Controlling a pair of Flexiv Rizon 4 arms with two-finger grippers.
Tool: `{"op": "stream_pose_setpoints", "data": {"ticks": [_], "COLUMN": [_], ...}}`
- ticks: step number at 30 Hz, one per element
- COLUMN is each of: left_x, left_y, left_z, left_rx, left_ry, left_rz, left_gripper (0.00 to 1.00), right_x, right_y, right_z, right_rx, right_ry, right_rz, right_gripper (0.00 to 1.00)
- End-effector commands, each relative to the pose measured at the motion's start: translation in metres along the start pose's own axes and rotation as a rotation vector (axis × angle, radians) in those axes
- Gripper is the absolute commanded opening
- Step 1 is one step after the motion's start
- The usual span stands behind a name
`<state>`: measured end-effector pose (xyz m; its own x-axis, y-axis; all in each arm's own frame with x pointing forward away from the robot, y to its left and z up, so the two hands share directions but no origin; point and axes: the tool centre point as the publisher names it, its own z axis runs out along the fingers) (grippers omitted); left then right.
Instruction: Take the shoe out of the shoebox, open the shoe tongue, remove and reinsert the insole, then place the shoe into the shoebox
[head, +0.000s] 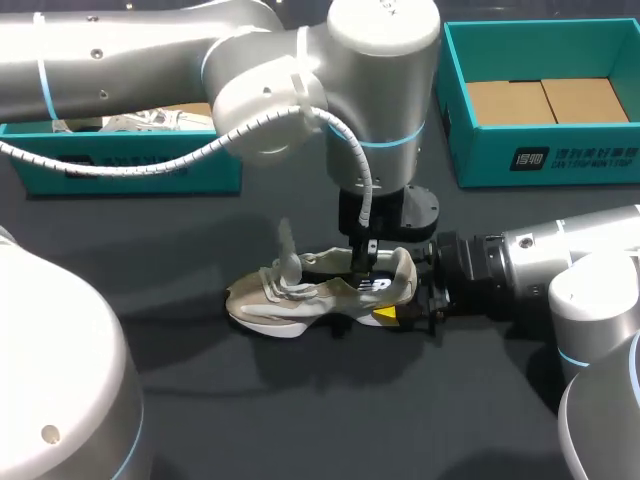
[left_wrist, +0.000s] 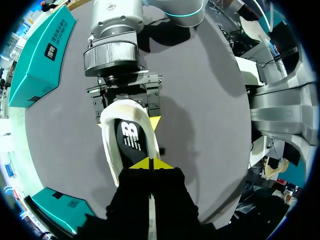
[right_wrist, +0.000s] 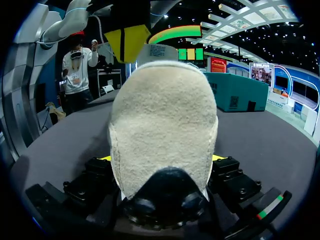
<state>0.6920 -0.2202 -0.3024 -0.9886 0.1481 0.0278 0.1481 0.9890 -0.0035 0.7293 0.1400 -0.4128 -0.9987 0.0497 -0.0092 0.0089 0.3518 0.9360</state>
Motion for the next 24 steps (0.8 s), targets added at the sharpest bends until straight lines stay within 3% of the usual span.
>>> {"op": "stream_pose_setpoints", "data": {"ticks": [1, 8, 10, 19, 24], "left_x": [0.000, -0.021, -0.023, -0.023, -0.031], "left_y": [0.002, -0.007, -0.001, -0.001, -0.002], "left_z": [-0.002, 0.024, 0.019, 0.019, 0.047], "left_rx": [0.002, 0.030, 0.094, 0.094, 0.074], "left_ry": [0.000, -0.035, -0.065, -0.065, -0.037], "left_rz": [0.002, -0.025, -0.012, -0.012, -0.029], "left_gripper": [0.00, 0.00, 0.00, 0.00, 0.00], "right_x": [0.001, 0.001, 0.001, 0.001, 0.001], "right_y": [0.001, 0.001, 0.001, 0.001, 0.001], "right_z": [0.000, 0.000, 0.000, 0.000, 0.000], "right_rx": [0.004, 0.004, 0.004, 0.004, 0.004], "right_ry": [-0.001, -0.001, -0.001, -0.001, -0.001], "right_rz": [0.000, 0.000, 0.000, 0.000, 0.000], "right_gripper": [0.00, 0.00, 0.00, 0.00, 0.00]}}
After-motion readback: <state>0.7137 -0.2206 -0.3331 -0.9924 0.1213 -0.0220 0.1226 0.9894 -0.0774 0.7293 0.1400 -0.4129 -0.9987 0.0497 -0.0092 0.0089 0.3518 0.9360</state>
